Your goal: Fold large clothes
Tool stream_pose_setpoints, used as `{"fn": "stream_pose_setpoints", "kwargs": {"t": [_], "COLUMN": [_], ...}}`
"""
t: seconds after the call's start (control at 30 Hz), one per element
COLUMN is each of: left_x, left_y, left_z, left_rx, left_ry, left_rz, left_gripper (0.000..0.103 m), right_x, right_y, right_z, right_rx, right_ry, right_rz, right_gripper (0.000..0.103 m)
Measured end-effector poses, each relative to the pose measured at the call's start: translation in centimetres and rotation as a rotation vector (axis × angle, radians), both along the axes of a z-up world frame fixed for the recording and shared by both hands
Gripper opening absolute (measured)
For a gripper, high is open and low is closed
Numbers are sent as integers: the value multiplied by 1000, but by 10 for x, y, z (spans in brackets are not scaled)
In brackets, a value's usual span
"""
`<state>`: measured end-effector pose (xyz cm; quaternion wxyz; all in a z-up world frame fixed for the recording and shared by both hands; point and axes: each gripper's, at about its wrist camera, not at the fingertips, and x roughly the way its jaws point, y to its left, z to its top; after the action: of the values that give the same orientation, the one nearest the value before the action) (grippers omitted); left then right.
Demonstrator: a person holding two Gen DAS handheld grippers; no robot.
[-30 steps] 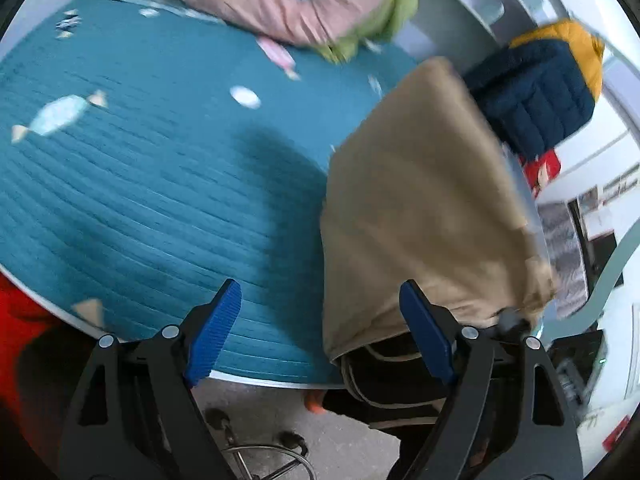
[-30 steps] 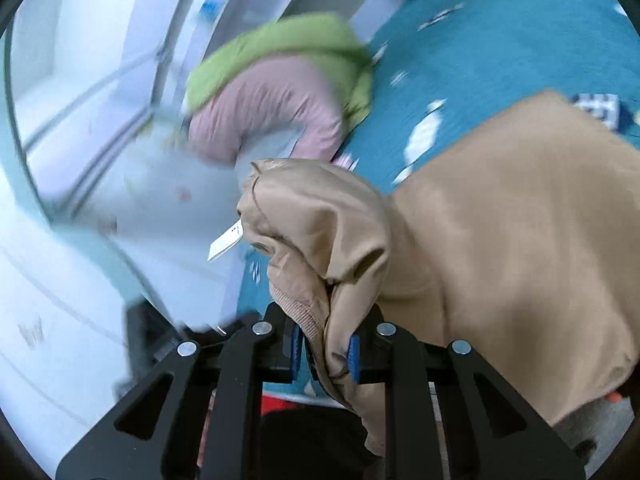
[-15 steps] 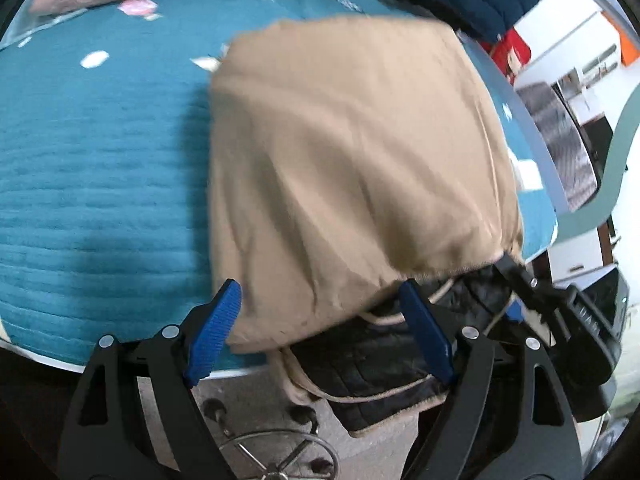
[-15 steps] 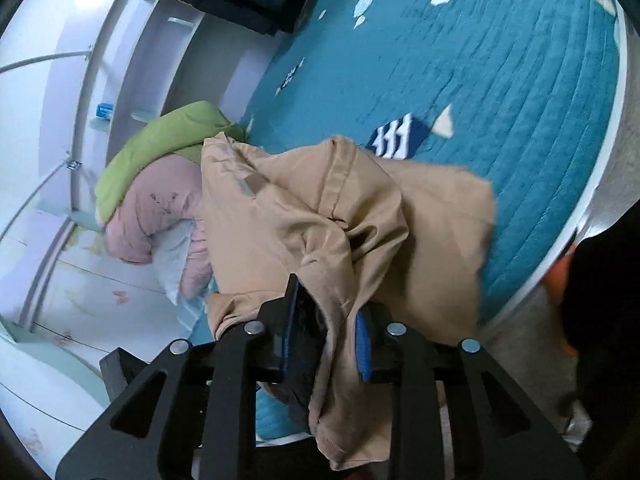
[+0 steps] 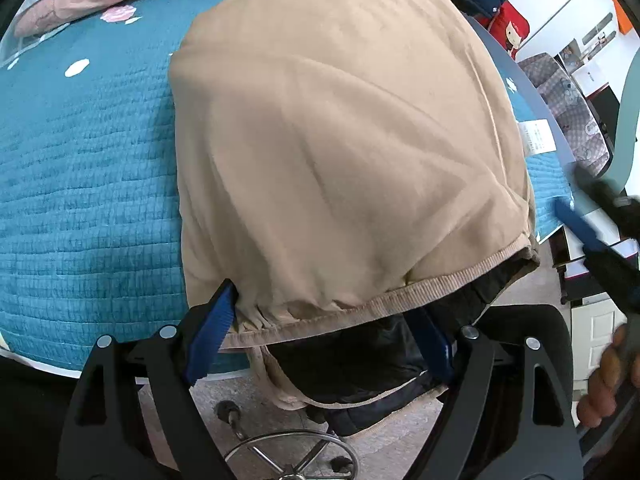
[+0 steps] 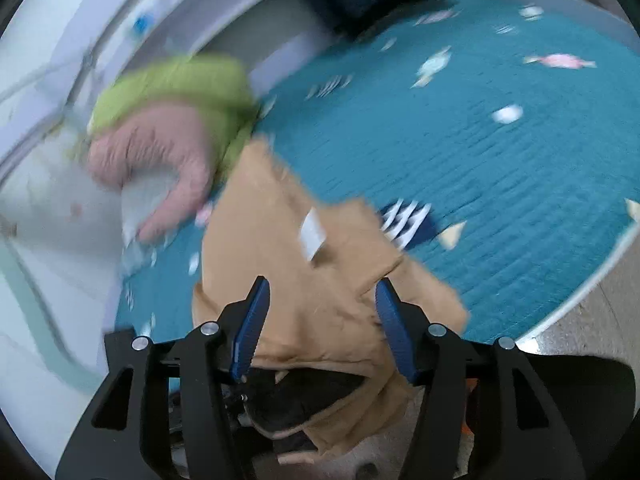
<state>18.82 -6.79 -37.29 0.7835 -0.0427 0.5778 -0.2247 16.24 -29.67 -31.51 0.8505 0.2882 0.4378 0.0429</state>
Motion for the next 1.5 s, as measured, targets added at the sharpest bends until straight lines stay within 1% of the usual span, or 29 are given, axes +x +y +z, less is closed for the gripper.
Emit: {"fn": "stream_pose_setpoints", "kwargs": {"t": [0.03, 0.1, 0.17, 0.27, 0.33, 0.4, 0.47, 0.5, 0.57, 0.6, 0.63, 0.67, 0.7, 0.73, 0.77, 0.8, 0.83, 0.9, 0.93, 0.97, 1.03, 1.07, 1.13, 1.23, 1.33, 1.37, 1.43, 1.47, 1.5], "left_x": [0, -3, -5, -8, -11, -8, -4, 0, 4, 7, 10, 12, 13, 17, 17, 18, 19, 19, 19, 20, 20, 21, 21, 20, 17, 15, 13, 14, 15], "left_y": [-1, -2, 5, 16, 26, 36, 48, 53, 53, 53, 52, 53, 52, 50, 49, 47, 44, 40, 38, 38, 38, 36, 38, 47, 62, 65, 68, 67, 66], "left_z": [2, 3, 8, 20, 31, 38, 40, 37, 30, 25, 20, 15, 10, 7, 2, -1, -2, -5, -5, -6, -8, -7, -7, -9, -14, -14, -16, -20, -25], "left_rx": [-1, -6, -24, -75, -112, -165, -222, -222, -184, -173, -152, -139, -133, -141, -140, -138, -135, -123, -118, -116, -110, -111, -124, -129, -143, -146, -150, -159, -176], "left_ry": [0, 0, 0, -13, -52, -58, -56, -47, -26, -19, -14, -5, 13, 31, 38, 41, 41, 39, 36, 35, 39, 40, 39, 33, 25, 8, -2, 18, 44], "left_rz": [0, 7, 14, 14, 25, 53, 107, 133, 152, 153, 158, 162, 164, 165, 170, 166, 163, 152, 146, 142, 145, 149, 159, 164, 206, 225, 231, 229, 231], "left_gripper": [82, 82, 82, 82, 82, 82, 85, 85, 85, 85, 85, 85, 85, 85, 84, 84, 84, 84, 85, 85, 87, 87, 88, 89, 89, 89, 89, 89, 89], "right_x": [8, 20, 24, 24, 26, 27, 26, 25, 26, 23, 20, 13, 10, 5, 4, 3, 5, 8, 10, 10, 9, 7, 4, 4, 3, 3, 1, 3, 5], "right_y": [3, 7, -2, -20, -28, -29, -31, -33, -37, -41, -43, -47, -50, -52, -53, -54, -52, -47, -46, -45, -42, -41, -41, -38, -30, -31, -24, -19, -14], "right_z": [-9, -30, -46, -60, -71, -73, -73, -72, -70, -64, -62, -60, -56, -56, -60, -64, -69, -79, -83, -89, -105, -109, -110, -120, -120, -119, -126, -129, -131], "right_rx": [-11, -92, -171, -205, -163, -159, -122, -107, -60, -19, -3, -4, 16, 71, 166, 231, 254, 201, 181, 189, 264, 274, 261, 353, 366, 393, 536, 550, 516], "right_ry": [27, 90, 137, 178, 194, 190, 190, 194, 212, 226, 244, 268, 263, 241, 225, 229, 246, 280, 296, 306, 342, 349, 338, 328, 319, 321, 329, 332, 330], "right_rz": [28, 75, 55, 12, 13, 25, 25, 23, 19, 8, -13, -55, -78, -91, -81, -73, -76, -78, -87, -95, -105, -97, -100, -99, -80, -66, -37, -32, -30], "right_gripper": [31, 10, 7, 5, 3, 4, 7, 8, 14, 23, 45, 61, 78, 80, 80, 80, 80, 80, 84, 85, 86, 87, 88, 93, 93, 93, 92, 92, 92]}}
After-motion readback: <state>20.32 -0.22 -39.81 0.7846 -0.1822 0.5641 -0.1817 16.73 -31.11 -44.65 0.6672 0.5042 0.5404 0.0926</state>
